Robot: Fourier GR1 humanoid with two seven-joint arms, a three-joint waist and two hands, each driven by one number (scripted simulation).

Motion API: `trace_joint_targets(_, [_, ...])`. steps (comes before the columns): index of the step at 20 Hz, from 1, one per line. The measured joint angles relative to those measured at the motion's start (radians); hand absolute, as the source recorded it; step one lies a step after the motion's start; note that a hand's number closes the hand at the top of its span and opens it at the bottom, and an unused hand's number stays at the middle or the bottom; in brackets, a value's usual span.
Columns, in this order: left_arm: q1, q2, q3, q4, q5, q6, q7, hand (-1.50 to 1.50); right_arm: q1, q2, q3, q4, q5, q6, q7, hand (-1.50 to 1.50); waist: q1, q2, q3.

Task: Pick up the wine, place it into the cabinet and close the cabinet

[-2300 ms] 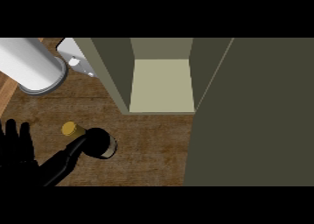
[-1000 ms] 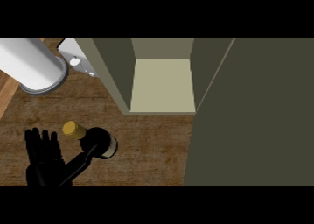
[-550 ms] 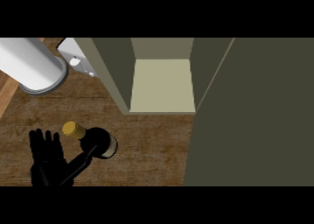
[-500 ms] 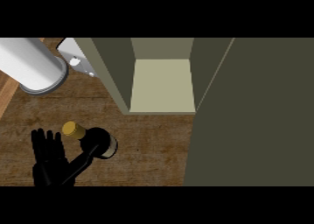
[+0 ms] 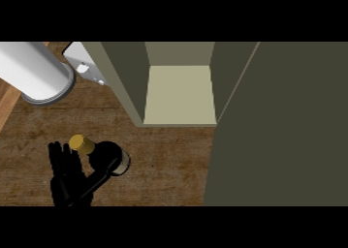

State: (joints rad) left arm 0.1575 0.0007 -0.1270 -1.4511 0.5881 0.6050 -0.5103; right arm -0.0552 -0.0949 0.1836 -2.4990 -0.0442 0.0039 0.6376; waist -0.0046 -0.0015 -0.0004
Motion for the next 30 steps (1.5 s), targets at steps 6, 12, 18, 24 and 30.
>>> trace_joint_targets(6, [-0.008,0.001,0.016,0.049,0.027,-0.06,-0.021,-1.5,0.005,-0.002,0.001,0.003,0.004,0.007,-0.012,-1.5,0.002,0.0,0.0])
trace_joint_targets(12, [-0.046,0.0,0.018,0.127,0.079,-0.093,-0.083,-1.5,-0.012,-0.011,-0.03,0.004,0.003,0.012,-0.007,-1.5,0.001,0.0,0.0])
trace_joint_targets(18, [-0.092,-0.001,0.018,0.213,0.147,-0.155,-0.165,1.5,-0.035,-0.01,-0.032,0.002,0.002,0.002,0.031,-1.5,0.0,0.0,0.0])
trace_joint_targets(24, [-0.133,0.012,-0.013,0.251,0.134,-0.207,-0.171,1.5,-0.034,-0.009,-0.055,0.007,-0.002,0.018,0.011,-1.5,0.0,0.0,0.0])
trace_joint_targets(30, [-0.182,0.076,-0.043,0.325,0.044,-0.228,-0.171,1.5,-0.026,0.0,-0.045,0.01,-0.002,0.022,0.003,-1.5,-0.003,0.0,0.0])
